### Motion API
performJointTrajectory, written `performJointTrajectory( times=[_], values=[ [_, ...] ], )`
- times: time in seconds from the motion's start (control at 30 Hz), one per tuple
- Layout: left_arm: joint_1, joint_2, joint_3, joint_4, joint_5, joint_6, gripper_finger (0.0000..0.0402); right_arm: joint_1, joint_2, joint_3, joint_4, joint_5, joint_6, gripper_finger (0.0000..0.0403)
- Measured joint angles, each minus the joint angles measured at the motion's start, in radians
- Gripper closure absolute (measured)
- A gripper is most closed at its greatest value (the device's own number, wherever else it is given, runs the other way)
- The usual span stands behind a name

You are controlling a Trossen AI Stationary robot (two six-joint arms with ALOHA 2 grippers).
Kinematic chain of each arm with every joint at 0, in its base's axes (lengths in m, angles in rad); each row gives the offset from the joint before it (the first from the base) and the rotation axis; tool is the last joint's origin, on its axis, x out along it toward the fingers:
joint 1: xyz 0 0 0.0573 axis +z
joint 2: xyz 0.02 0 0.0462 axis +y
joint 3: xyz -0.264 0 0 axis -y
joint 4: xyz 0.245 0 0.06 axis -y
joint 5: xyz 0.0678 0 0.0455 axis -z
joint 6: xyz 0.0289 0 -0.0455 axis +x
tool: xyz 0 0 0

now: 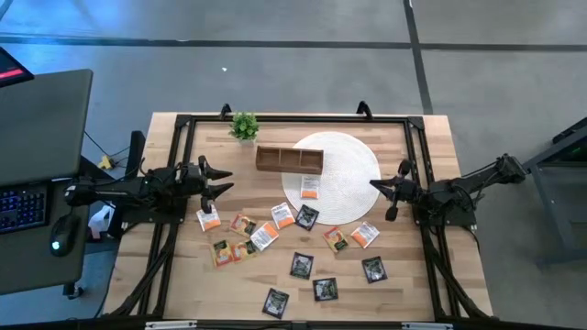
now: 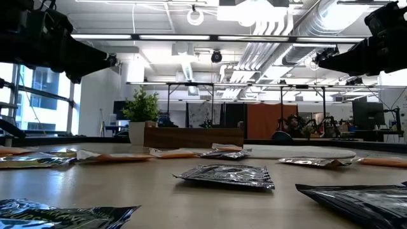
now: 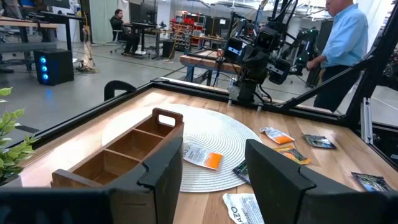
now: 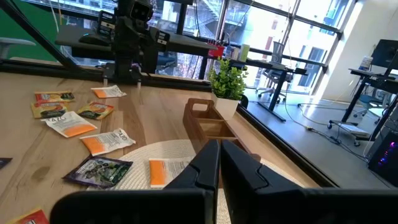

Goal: Pick & Place Tea

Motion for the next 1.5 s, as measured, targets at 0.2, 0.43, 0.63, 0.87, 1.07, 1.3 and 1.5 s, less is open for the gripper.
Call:
performJointTrajectory(
  times=[0.2,0.43,0.63,0.87,1.07,1.3,1.5],
  values=[
    [0.0,0.0,0.0,0.0,0.0,0.0,0.0229,0.0,0.0,0.0,0.0,0.0,0.0,0.0391],
    [0.0,0.0,0.0,0.0,0.0,0.0,0.0229,0.0,0.0,0.0,0.0,0.0,0.0,0.0391],
    [0.0,0.0,0.0,0.004,0.0,0.0,0.0229,0.0,0.0,0.0,0.0,0.0,0.0,0.0391],
    [0.0,0.0,0.0,0.021,0.164,0.0,0.0229,0.0,0.0,0.0,0.0,0.0,0.0,0.0391],
    [0.0,0.0,0.0,0.068,0.281,0.009,0.0229,0.0,0.0,0.0,0.0,0.0,0.0,0.0391],
    [0.0,0.0,0.0,0.057,0.308,-0.143,0.0229,0.0,0.0,0.0,0.0,0.0,0.0,0.0391],
    [0.0,0.0,0.0,-0.013,0.425,-0.133,0.0229,0.0,0.0,0.0,0.0,0.0,0.0,0.0391]
  ],
)
